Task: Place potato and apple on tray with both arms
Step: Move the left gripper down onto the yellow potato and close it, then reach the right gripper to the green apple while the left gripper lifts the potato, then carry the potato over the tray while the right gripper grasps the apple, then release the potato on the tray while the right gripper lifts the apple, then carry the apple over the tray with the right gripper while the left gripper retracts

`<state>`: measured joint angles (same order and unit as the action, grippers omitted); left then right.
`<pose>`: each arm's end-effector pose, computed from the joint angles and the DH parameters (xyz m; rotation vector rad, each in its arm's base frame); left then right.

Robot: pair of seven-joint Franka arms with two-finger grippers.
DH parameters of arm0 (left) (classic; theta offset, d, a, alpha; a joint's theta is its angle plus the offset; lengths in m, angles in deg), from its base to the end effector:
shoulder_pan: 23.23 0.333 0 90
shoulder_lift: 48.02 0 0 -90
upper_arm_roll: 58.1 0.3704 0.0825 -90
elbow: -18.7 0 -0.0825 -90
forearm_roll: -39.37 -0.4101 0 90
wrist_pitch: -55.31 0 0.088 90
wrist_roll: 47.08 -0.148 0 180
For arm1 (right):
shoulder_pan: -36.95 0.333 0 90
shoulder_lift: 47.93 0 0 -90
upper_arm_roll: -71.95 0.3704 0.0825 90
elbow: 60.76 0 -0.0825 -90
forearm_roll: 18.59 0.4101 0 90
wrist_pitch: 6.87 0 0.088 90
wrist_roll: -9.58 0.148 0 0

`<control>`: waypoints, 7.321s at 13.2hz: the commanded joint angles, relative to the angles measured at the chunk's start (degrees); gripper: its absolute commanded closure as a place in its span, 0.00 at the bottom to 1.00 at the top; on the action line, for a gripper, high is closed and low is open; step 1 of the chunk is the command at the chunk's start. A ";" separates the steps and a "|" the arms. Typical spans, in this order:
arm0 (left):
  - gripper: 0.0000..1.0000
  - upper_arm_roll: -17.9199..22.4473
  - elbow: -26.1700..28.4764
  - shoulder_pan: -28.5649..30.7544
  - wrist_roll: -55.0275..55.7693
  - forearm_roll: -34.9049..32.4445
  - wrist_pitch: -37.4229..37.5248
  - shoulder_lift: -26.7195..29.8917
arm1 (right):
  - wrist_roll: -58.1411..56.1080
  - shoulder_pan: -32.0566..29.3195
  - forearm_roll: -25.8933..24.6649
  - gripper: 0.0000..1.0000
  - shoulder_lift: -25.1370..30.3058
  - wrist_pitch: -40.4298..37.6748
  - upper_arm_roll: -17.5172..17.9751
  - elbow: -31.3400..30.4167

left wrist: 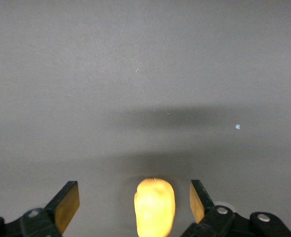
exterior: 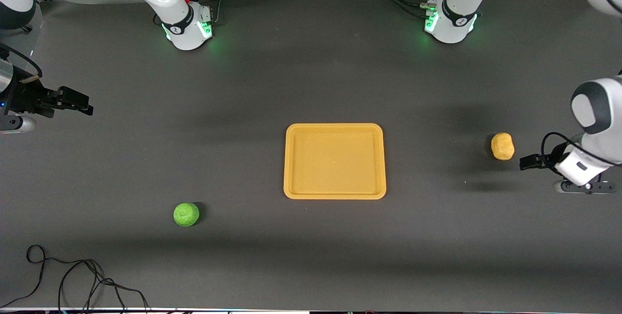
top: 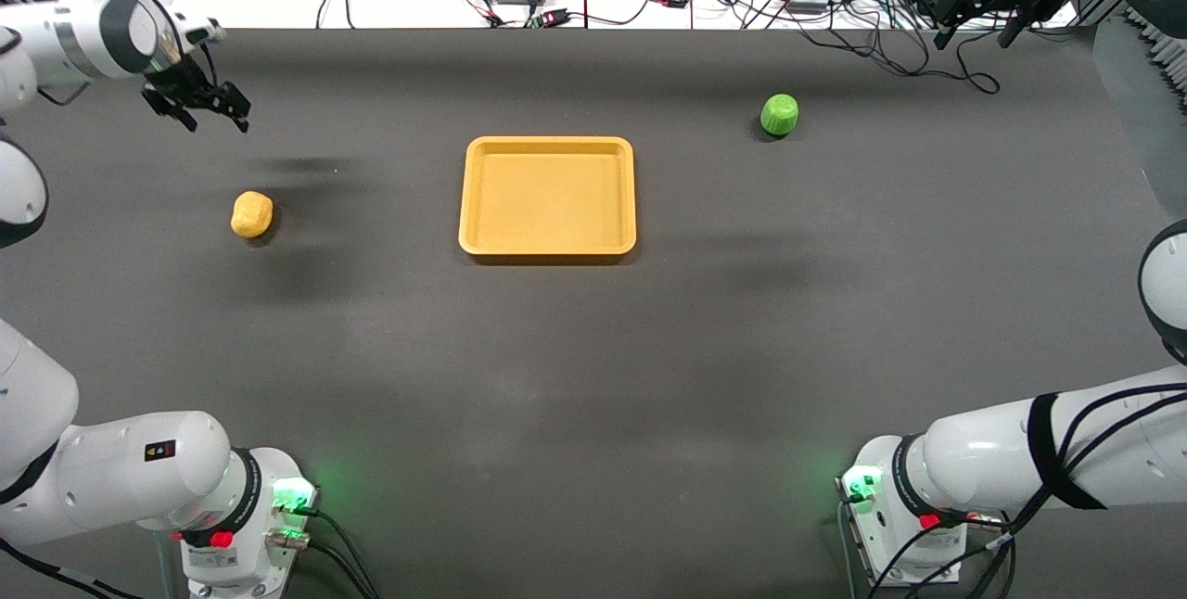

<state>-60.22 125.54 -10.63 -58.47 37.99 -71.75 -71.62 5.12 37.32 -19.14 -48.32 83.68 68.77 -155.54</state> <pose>0.6570 0.1245 0.2834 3.1326 -0.0443 -0.0914 0.5759 -0.0296 0.5934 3.1338 0.0459 -0.1271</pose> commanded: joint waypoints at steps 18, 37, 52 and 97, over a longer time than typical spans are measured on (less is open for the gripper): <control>0.60 -0.34 -5.07 -0.91 -2.15 -3.53 18.07 -8.82 | 6.37 6.12 0.81 0.00 -1.45 -0.20 0.54 1.96; 0.26 -0.78 2.84 -0.99 -7.51 -4.16 17.99 -9.00 | 7.80 8.07 1.34 0.00 -37.72 5.32 0.63 36.51; 1.00 -9.05 -25.46 -27.52 43.03 14.22 24.07 -16.46 | 7.27 8.07 6.18 0.00 -50.49 40.32 0.63 16.73; 0.00 -7.46 -10.34 -2.22 8.31 -2.31 27.22 17.28 | 62.64 47.89 -1.20 0.42 -60.77 30.20 0.10 40.55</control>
<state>-67.68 112.82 -13.05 -49.31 35.84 -42.41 -56.87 67.10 85.29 -19.21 -107.65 112.29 69.19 -116.63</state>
